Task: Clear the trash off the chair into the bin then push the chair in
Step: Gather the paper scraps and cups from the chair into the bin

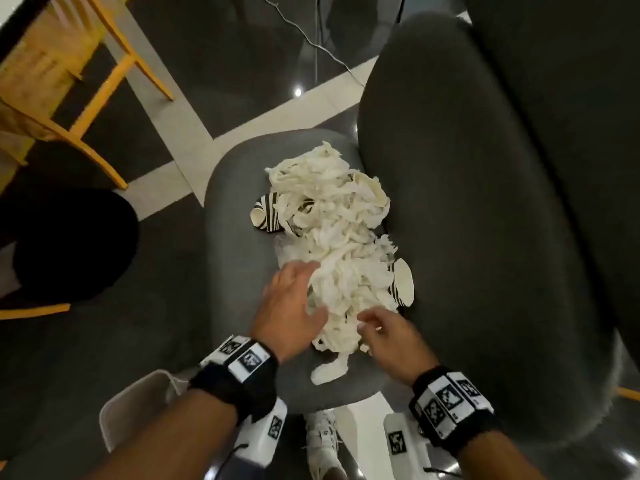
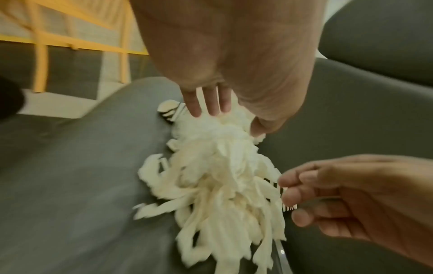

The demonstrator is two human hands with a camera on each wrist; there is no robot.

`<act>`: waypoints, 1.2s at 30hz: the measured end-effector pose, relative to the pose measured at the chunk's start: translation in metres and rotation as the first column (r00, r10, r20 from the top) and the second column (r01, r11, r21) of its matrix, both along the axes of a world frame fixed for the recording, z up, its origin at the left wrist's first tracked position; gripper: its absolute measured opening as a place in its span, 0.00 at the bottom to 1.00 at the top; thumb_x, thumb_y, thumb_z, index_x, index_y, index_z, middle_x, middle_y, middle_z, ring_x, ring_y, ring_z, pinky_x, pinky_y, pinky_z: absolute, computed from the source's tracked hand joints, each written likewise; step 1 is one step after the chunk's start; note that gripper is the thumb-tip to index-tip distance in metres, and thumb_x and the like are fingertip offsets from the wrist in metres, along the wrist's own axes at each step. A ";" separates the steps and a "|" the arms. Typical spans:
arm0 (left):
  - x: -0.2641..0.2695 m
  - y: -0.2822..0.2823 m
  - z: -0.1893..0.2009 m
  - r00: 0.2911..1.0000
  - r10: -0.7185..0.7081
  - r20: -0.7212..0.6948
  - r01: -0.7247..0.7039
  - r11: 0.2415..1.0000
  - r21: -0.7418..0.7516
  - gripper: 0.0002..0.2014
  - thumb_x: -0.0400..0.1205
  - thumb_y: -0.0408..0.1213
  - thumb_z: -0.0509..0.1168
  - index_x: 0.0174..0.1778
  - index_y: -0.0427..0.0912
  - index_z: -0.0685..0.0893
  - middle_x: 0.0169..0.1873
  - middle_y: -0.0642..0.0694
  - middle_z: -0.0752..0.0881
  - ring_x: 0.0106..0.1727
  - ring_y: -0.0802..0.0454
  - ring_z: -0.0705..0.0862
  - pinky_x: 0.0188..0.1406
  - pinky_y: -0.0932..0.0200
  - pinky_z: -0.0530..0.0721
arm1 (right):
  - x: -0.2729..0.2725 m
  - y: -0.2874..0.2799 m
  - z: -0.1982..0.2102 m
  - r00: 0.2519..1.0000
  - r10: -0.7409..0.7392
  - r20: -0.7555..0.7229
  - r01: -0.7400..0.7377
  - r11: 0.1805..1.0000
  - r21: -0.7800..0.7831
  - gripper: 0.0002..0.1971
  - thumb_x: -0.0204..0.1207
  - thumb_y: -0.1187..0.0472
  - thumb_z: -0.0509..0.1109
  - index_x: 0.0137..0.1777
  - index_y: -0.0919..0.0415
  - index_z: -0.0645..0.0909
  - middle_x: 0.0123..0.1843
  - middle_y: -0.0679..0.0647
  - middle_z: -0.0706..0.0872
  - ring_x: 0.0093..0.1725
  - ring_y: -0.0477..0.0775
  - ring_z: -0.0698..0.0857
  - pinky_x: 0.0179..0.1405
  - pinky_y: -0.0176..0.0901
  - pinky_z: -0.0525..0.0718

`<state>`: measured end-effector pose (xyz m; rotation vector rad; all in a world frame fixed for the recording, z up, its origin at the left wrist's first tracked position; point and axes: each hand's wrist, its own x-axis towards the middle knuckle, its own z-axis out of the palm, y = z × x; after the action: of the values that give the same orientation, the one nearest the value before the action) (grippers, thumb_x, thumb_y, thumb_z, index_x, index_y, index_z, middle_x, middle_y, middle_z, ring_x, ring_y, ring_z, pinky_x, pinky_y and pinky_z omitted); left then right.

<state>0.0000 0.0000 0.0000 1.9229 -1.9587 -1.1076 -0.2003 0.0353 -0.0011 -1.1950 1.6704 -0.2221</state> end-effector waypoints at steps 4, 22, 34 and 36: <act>-0.044 -0.043 -0.029 0.963 -0.159 0.217 0.150 0.987 0.058 0.39 0.74 0.52 0.74 0.82 0.63 0.66 0.84 0.47 0.57 0.83 0.42 0.57 0.79 0.37 0.65 | -0.023 -0.028 -0.022 0.994 -0.111 -0.004 0.111 0.993 -0.038 0.08 0.81 0.55 0.68 0.57 0.47 0.85 0.47 0.43 0.89 0.49 0.46 0.90 0.52 0.43 0.85; 0.031 -0.032 -0.043 0.776 0.513 -0.366 -0.459 0.858 0.231 0.29 0.75 0.41 0.64 0.75 0.55 0.75 0.58 0.42 0.85 0.49 0.48 0.85 0.57 0.44 0.87 | 0.032 -0.047 -0.034 0.927 0.291 -0.235 -0.360 0.863 -0.354 0.41 0.73 0.52 0.77 0.83 0.45 0.60 0.81 0.43 0.62 0.66 0.53 0.82 0.61 0.52 0.86; 0.062 -0.014 -0.080 0.827 0.511 -0.233 -0.479 0.859 0.183 0.13 0.84 0.44 0.64 0.37 0.41 0.84 0.47 0.49 0.83 0.43 0.50 0.82 0.38 0.57 0.76 | 0.064 -0.067 -0.045 0.555 0.435 -0.709 -0.748 0.634 -0.196 0.42 0.65 0.42 0.80 0.79 0.46 0.69 0.76 0.56 0.71 0.65 0.62 0.73 0.61 0.57 0.78; 0.071 -0.013 -0.069 0.747 0.587 -0.312 -0.543 0.810 0.221 0.14 0.79 0.45 0.66 0.38 0.36 0.83 0.38 0.50 0.85 0.37 0.52 0.79 0.37 0.54 0.76 | 0.076 -0.069 -0.046 0.478 0.453 -0.752 -0.792 0.593 -0.146 0.30 0.71 0.52 0.77 0.74 0.49 0.75 0.72 0.56 0.76 0.62 0.62 0.75 0.59 0.56 0.76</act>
<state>0.0715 -0.0132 -0.0693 1.9793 -1.0186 -1.2825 -0.1244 -0.0339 -0.0474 -2.4578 1.5931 0.3480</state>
